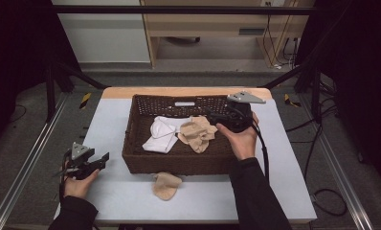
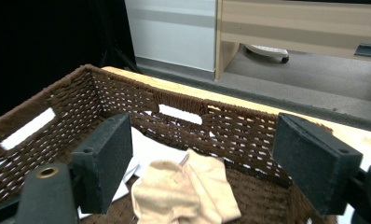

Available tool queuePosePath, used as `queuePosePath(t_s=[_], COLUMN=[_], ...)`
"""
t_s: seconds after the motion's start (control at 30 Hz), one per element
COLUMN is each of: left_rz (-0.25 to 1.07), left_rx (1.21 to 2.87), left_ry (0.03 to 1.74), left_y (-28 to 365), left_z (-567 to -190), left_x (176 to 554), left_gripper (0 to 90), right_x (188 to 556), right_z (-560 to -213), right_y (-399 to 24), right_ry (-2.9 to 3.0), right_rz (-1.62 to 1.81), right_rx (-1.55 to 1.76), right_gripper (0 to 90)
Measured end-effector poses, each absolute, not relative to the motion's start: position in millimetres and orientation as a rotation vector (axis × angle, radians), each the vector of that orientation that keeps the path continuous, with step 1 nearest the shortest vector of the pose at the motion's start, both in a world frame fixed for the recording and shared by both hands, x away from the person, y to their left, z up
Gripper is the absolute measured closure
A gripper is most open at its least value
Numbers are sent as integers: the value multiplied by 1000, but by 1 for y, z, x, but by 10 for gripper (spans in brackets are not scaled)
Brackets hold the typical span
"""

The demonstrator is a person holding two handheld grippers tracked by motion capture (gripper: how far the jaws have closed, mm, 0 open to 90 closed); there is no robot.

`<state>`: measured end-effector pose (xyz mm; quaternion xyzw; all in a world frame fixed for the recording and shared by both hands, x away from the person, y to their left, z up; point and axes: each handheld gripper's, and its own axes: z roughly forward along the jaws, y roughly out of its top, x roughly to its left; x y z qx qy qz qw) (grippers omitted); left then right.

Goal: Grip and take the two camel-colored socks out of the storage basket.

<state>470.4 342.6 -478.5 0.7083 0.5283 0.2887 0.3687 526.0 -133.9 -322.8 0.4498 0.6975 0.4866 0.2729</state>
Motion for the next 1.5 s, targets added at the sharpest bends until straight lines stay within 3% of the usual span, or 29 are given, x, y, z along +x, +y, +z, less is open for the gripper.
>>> queuePosePath(t_s=[0.67, 1.5], left_rz=[735, 727], left_rx=[1839, 1850], left_ry=[1358, 1363], left_y=[342, 341], left_z=[-480, -480], left_x=[472, 473], left_gripper=[375, 381], right_x=[580, 598], right_z=[-382, -420], right_y=[-97, -89], right_ry=[2039, 2227], right_rz=[1048, 904], right_rx=[1285, 1440], right_gripper=[312, 341])
